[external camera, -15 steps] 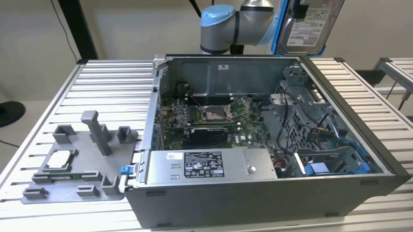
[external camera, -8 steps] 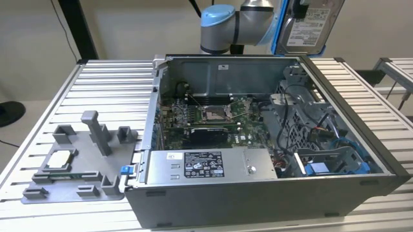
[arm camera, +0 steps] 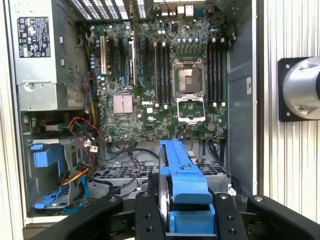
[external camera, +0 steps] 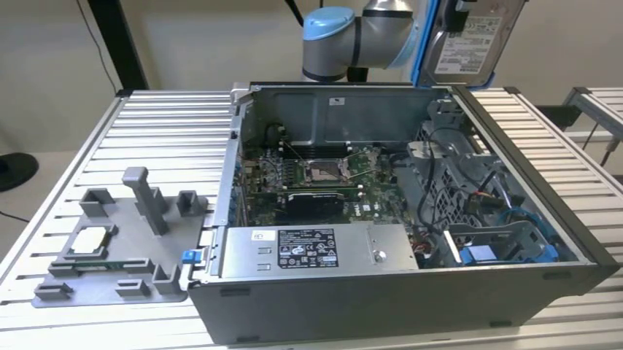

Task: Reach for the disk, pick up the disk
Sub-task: 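Pick up the disk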

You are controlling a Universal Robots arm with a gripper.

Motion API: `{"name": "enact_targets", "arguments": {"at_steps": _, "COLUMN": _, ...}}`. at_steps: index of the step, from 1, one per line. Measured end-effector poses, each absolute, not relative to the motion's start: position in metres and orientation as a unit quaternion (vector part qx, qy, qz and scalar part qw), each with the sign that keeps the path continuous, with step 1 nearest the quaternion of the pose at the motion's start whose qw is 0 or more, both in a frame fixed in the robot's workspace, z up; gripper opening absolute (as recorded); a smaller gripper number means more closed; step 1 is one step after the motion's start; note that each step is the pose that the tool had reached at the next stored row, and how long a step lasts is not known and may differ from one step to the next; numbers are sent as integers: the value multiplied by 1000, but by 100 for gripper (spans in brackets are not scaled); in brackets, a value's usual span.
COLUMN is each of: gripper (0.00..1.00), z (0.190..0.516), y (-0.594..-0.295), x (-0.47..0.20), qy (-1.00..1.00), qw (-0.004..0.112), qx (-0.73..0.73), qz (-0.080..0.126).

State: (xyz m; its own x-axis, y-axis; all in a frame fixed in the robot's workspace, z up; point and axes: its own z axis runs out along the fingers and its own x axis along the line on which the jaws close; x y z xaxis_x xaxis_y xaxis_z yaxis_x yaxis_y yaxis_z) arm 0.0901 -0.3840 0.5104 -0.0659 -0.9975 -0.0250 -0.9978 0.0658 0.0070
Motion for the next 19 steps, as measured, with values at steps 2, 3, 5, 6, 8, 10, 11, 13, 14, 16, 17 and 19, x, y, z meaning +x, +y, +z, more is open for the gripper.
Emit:
{"name": "enact_targets", "arguments": {"at_steps": 2, "gripper": 0, "z": 510, "y": -388, "x": 90, "qy": 730, "qw": 7, "qx": -683, "qz": 11}}
{"name": "enact_targets", "arguments": {"at_steps": 3, "gripper": 0, "z": 510, "y": -390, "x": 90, "qy": 730, "qw": 7, "qx": -683, "qz": 11}}
{"name": "enact_targets", "arguments": {"at_steps": 5, "gripper": 0, "z": 510, "y": -394, "x": 90, "qy": 730, "qw": 7, "qx": -683, "qz": 11}}
{"name": "enact_targets", "arguments": {"at_steps": 6, "gripper": 0, "z": 510, "y": -397, "x": 90, "qy": 730, "qw": 7, "qx": -683, "qz": 11}}
{"name": "enact_targets", "arguments": {"at_steps": 8, "gripper": 0, "z": 509, "y": -402, "x": 90, "qy": 730, "qw": 7, "qx": -683, "qz": 11}}
{"name": "enact_targets", "arguments": {"at_steps": 10, "gripper": 0, "z": 509, "y": -407, "x": 90, "qy": 730, "qw": 7, "qx": -683, "qz": 11}}
{"name": "enact_targets", "arguments": {"at_steps": 11, "gripper": 0, "z": 509, "y": -410, "x": 90, "qy": 730, "qw": 7, "qx": -683, "qz": 11}}
{"name": "enact_targets", "arguments": {"at_steps": 13, "gripper": 0, "z": 508, "y": -415, "x": 90, "qy": 730, "qw": 7, "qx": -683, "qz": 11}}
{"name": "enact_targets", "arguments": {"at_steps": 14, "gripper": 0, "z": 508, "y": -418, "x": 90, "qy": 730, "qw": 7, "qx": -683, "qz": 11}}
{"name": "enact_targets", "arguments": {"at_steps": 16, "gripper": 0, "z": 508, "y": -424, "x": 90, "qy": 730, "qw": 7, "qx": -683, "qz": 11}}
{"name": "enact_targets", "arguments": {"at_steps": 17, "gripper": 0, "z": 508, "y": -427, "x": 90, "qy": 730, "qw": 7, "qx": -683, "qz": 11}}
{"name": "enact_targets", "arguments": {"at_steps": 19, "gripper": 0, "z": 508, "y": -433, "x": 90, "qy": 730, "qw": 7, "qx": -683, "qz": 11}}
